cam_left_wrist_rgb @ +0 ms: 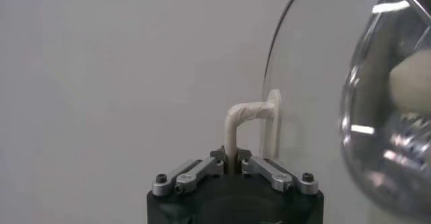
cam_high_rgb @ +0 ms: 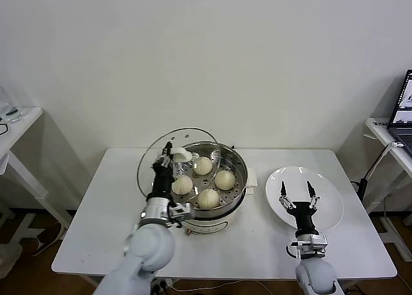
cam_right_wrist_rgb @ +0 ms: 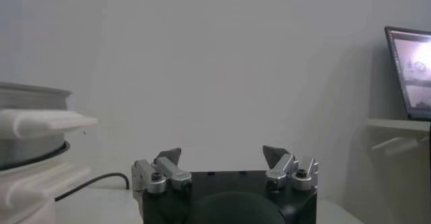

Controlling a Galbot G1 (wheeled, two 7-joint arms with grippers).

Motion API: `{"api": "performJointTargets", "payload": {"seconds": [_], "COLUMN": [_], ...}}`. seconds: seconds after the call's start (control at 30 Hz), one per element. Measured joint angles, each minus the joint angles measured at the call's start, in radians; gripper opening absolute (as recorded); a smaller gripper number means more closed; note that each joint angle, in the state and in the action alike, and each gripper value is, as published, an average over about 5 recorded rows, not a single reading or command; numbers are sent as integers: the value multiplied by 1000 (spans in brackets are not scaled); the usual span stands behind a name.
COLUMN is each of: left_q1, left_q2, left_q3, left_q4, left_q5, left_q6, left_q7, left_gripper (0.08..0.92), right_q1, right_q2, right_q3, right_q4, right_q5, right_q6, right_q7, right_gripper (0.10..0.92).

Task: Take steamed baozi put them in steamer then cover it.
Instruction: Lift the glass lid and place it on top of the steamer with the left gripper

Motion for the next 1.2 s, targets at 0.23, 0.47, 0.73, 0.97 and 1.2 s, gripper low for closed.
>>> {"api": "performJointTargets", "payload": {"seconds": [0.23,0.47,0.73,0.97,1.2], "left_q1": [-49,-81,-100,-106,-114], "left_q2": [-57,-82,-111,-133,-150], "left_q3": [65,108,140,155,159], "left_q4": [45,80,117,141,162], "left_q5": [87,186,307,369,399], "left_q6": [49,62,53,53,54], "left_q7": [69,134,209,246,261], "left_gripper": [197,197,197,197,197], "right_q1": [8,8,10,11,12], "right_q2": [9,8,10,11,12], "right_q3": [1,4,6,8,9], "right_q4": [-18,-23,-31,-40,-44], "right_q5": [-6,-7,-7,-9,-10], "right_q6": [-1,-7,-12,-12,-11], "right_q7": [-2,-3,-4,-7,-9], "right_gripper": [823,823,823,823,823]}}
